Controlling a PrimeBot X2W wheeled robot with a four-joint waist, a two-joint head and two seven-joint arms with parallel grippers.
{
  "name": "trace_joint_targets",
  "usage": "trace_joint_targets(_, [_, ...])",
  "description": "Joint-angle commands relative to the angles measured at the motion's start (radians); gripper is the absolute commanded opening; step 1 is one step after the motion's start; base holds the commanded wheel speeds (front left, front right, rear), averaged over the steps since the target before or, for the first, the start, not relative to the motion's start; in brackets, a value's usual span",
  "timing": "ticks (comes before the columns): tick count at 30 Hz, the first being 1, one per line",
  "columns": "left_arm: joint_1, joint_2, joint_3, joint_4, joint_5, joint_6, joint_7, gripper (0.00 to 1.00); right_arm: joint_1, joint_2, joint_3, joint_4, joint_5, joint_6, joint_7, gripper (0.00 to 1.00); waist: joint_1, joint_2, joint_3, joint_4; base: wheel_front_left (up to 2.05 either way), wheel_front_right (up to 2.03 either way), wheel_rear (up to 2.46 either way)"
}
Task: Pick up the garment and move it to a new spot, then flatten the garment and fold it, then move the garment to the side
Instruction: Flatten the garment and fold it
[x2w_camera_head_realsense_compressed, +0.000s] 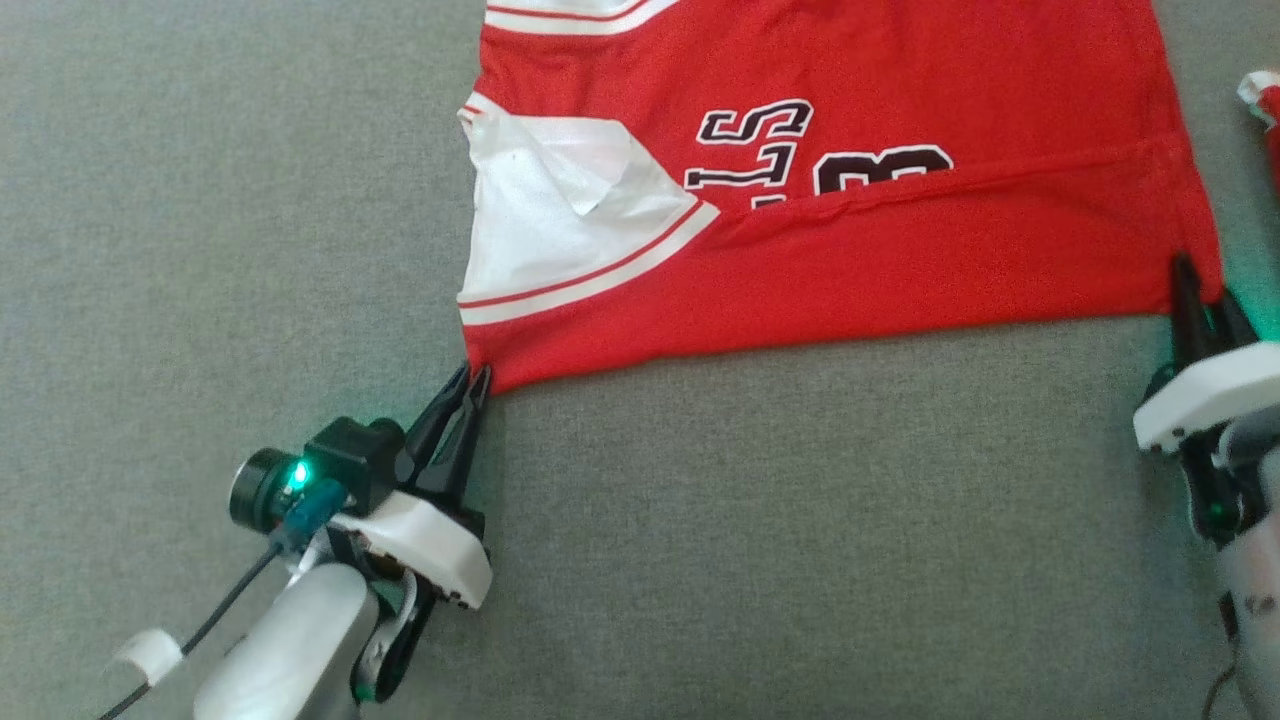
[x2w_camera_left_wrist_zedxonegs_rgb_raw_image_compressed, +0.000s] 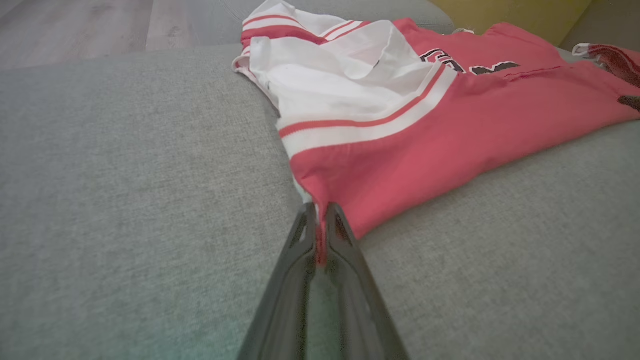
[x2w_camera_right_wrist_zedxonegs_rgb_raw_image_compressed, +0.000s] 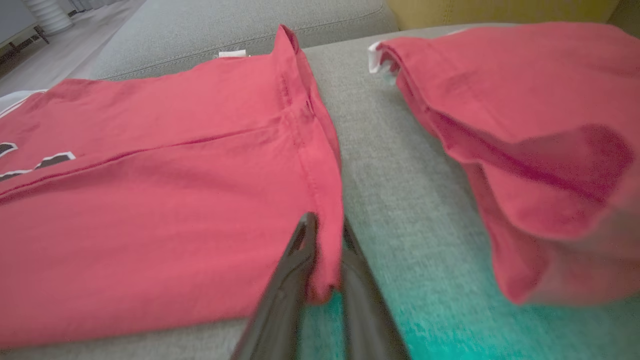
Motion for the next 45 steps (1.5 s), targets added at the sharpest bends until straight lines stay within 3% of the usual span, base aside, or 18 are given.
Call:
trace_joint_targets(1, [0.009, 0.035, 0.030, -0.027, -0.001, 0.006, -0.007, 0.00, 0.045, -0.021, 0.020, -0.020, 0.008, -0.001, 0.005, 0.00, 0.0000, 0.0000, -0.007, 0.001, 0.00, 0.00, 0.00])
trace_joint_targets(9, [0.084, 0.056, 0.035, -0.070, -0.025, 0.025, -0.013, 0.00, 0.133, -0.057, 0.021, -0.067, 0.054, -0.001, 0.024, 0.00, 0.0000, 0.0000, -0.064, 0.012, 0.00, 0.00, 0.00])
trace_joint_targets(24, [0.315, 0.128, 0.017, -0.292, -0.058, 0.120, 0.052, 0.00, 0.368, -0.117, 0.020, -0.237, 0.106, -0.001, 0.046, 0.00, 0.0000, 0.0000, -0.096, 0.022, 0.00, 0.00, 0.00])
trace_joint_targets(34, [0.342, 0.161, 0.023, -0.332, -0.066, 0.145, 0.084, 0.00, 0.476, -0.095, -0.051, -0.355, 0.071, -0.001, 0.090, 0.00, 0.0000, 0.0000, -0.095, -0.004, 0.00, 0.00, 0.00])
trace_joint_targets(35, [0.342, 0.165, 0.021, -0.332, -0.065, 0.144, 0.089, 0.04, 0.480, -0.090, -0.057, -0.363, 0.069, -0.001, 0.096, 0.13, 0.0000, 0.0000, -0.094, -0.006, 0.00, 0.00, 0.00])
trace_joint_targets(36, [0.340, 0.166, 0.021, -0.333, -0.066, 0.144, 0.092, 0.51, 0.484, -0.085, -0.063, -0.370, 0.067, -0.001, 0.100, 0.51, 0.0000, 0.0000, -0.094, -0.008, 0.00, 0.00, 0.00])
trace_joint_targets(37, [0.338, 0.168, 0.021, -0.334, -0.065, 0.145, 0.093, 1.00, 0.486, -0.080, -0.070, -0.376, 0.064, -0.001, 0.100, 1.00, 0.0000, 0.0000, -0.093, -0.010, 0.00, 0.00, 0.00])
trace_joint_targets(45, [0.301, 0.172, 0.027, -0.337, -0.044, 0.153, 0.084, 1.00, 0.484, -0.053, -0.096, -0.427, 0.033, -0.001, 0.077, 1.00, 0.0000, 0.0000, -0.088, -0.019, 0.00, 0.00, 0.00])
